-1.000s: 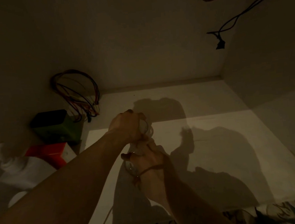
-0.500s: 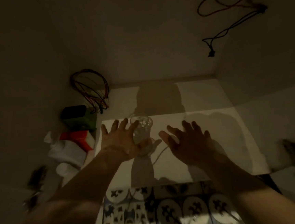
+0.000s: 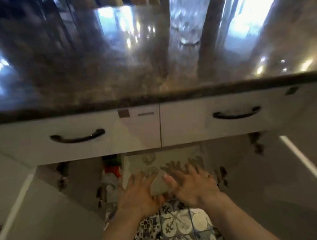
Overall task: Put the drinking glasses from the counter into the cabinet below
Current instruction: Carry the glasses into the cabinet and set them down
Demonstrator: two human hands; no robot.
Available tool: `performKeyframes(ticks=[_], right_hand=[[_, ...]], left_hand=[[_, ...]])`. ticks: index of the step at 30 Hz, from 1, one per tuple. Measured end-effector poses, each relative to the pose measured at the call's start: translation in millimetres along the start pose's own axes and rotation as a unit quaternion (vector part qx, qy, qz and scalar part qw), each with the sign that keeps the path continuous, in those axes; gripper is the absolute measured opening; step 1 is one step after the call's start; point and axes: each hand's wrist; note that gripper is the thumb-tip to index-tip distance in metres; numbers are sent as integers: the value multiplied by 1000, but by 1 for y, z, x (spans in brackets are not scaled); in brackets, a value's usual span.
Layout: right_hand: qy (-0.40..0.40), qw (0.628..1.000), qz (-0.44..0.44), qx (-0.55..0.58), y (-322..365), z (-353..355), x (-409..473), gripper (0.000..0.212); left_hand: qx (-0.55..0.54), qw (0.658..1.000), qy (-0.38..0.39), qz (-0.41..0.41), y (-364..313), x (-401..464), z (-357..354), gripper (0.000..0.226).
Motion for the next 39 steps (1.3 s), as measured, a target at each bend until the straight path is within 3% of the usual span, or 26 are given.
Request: performKeyframes(ticks=[4,7,11,20,29,39], right_hand=[[-23,999,31,16,-3,63,-95,90],[-74,996,50,27,-15,120,-191,94],[-82,995,51,16,-6,180,-242,87],[-289,953,86,-17,12,316,-343,77],[-329,941,76,-20,38,354,-337,77],[-309,950,42,-27,42,350,-239,75]], left_hand=[[-17,1000,-23,-4,-28,-83,66,87],[-10,996,-88,-17,-68,-166,124,88],[7,988,-152,-16,-92,-210,191,95],[-11,950,-309,-39,-102,-294,367,95],[-20,939,-335,-77,-76,-288,431,97],[-12,950,-299,-85,-43,-190,435,96]])
Point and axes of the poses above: each hand's wrist, its own x-axis towards the middle knuckle, its own z-axis out of the back of the hand, y = z × x, and after that the axes turned 2 degrees about z, right-handed
